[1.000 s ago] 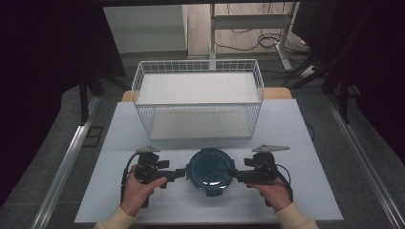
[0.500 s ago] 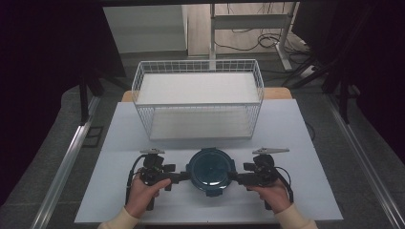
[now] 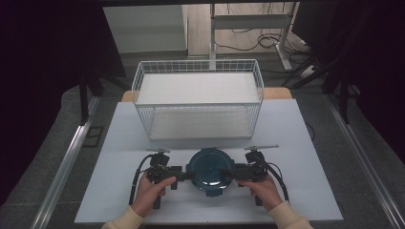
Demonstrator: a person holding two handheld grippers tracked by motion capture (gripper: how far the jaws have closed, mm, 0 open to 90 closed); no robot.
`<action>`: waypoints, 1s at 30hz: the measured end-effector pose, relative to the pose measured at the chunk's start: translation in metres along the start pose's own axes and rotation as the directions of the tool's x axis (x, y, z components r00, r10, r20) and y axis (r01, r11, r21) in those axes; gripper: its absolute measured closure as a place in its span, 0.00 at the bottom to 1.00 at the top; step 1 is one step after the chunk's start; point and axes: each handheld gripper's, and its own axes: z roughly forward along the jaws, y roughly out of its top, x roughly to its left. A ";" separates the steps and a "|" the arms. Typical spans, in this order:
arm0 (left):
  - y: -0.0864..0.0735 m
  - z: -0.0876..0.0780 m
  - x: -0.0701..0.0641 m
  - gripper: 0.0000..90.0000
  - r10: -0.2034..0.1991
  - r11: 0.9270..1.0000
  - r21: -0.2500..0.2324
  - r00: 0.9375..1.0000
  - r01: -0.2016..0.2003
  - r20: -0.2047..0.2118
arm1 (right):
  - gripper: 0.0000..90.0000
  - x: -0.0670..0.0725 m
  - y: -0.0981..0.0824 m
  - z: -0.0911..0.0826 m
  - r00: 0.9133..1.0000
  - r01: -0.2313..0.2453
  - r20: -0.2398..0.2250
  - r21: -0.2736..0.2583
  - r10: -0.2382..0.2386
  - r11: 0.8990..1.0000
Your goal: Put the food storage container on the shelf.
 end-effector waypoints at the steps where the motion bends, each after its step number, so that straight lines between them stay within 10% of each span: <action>1: 0.000 0.001 0.000 0.15 -0.004 1.000 0.005 1.000 0.004 0.005 | 0.11 0.000 0.000 0.001 1.000 -0.007 -0.007 0.001 0.007 1.000; 13: 0.002 0.019 0.004 0.19 -0.062 0.997 0.053 0.995 0.058 0.081 | 0.15 -0.001 0.000 0.010 0.998 -0.055 -0.039 0.021 0.056 0.998; 30: -0.002 0.014 -0.006 0.33 -0.056 0.997 0.047 0.998 0.055 0.031 | 0.37 -0.005 -0.004 -0.005 0.986 -0.146 -0.086 -0.017 0.144 0.989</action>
